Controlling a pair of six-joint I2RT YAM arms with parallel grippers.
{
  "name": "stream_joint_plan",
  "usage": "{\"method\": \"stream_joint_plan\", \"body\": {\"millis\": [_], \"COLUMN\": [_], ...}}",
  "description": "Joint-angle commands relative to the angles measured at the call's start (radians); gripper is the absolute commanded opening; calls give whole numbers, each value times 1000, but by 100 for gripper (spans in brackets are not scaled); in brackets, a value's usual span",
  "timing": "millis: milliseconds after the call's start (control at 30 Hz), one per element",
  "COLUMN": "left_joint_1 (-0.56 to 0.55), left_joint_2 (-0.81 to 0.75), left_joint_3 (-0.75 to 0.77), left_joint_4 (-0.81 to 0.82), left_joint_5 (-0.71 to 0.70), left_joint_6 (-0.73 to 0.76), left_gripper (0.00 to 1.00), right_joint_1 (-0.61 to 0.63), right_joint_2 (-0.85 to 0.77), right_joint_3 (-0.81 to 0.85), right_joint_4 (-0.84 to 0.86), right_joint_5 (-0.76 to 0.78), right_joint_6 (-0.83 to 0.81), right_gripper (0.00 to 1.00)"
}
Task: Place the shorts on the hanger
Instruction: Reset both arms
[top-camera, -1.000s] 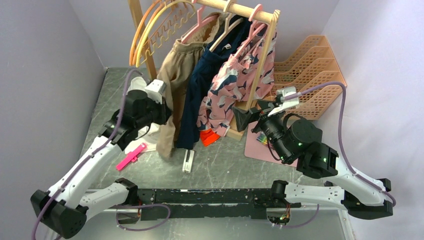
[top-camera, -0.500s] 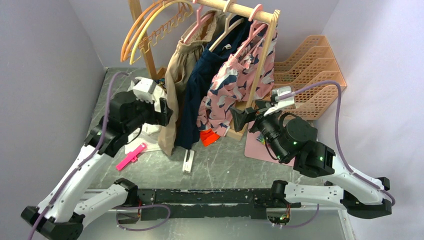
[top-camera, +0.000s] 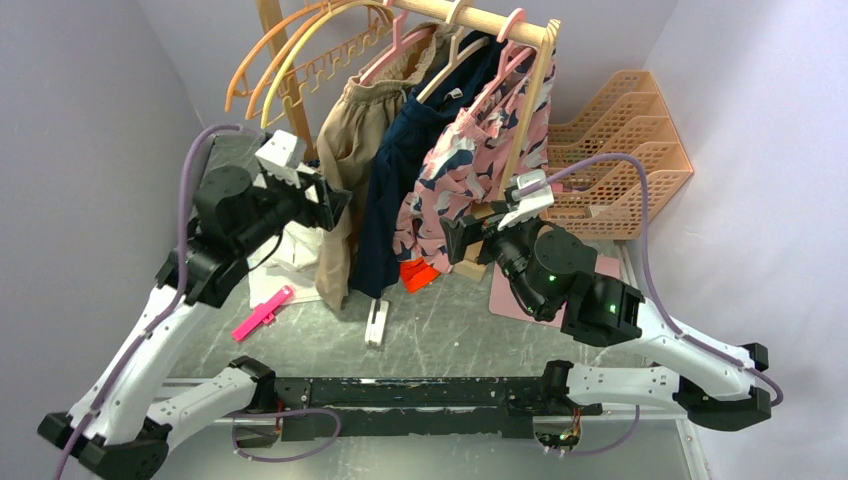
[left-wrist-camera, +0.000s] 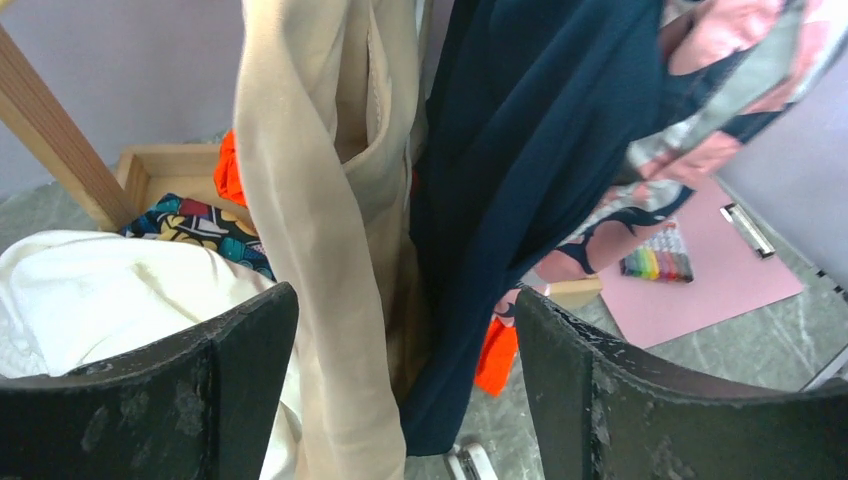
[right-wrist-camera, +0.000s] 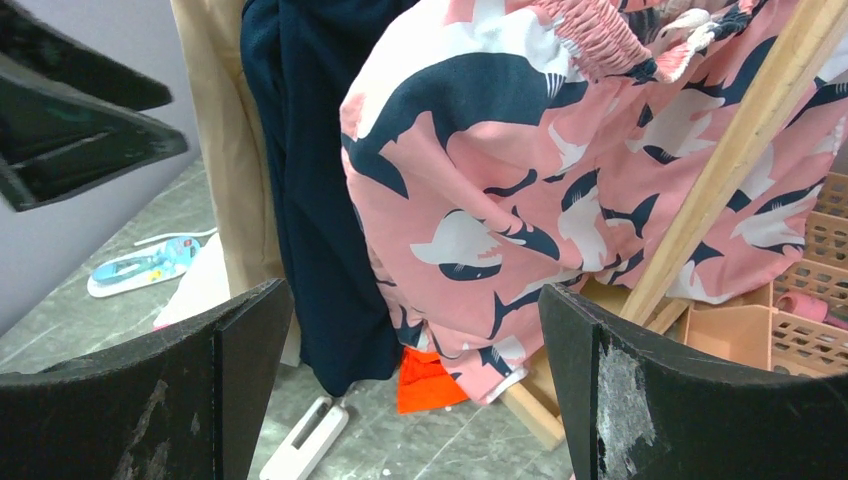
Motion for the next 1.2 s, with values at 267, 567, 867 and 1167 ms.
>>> {"method": "stream_joint_plan", "body": {"millis": [267, 567, 867, 1167], "left_joint_1": [6, 6, 6, 6], "left_joint_2": [116, -194, -264, -282], "left_joint_3": [146, -109, -266, -369], "left_joint_4": [-13, -157, -275, -207], "left_joint_5": [-89, -514, -565, -550], "left_joint_6": [24, -201, -430, -325], "left_gripper": [74, 99, 99, 99], "right_joint_1": [0, 2, 0, -14], "right_joint_2": [-7, 18, 62, 38], "right_joint_3": [4, -65, -145, -178], "right_joint_4": [-10, -133, -125, -92], "right_joint_5": [6, 274, 441, 446], "right_joint_6": [33, 204, 308, 265], "right_gripper": [99, 100, 100, 100]}}
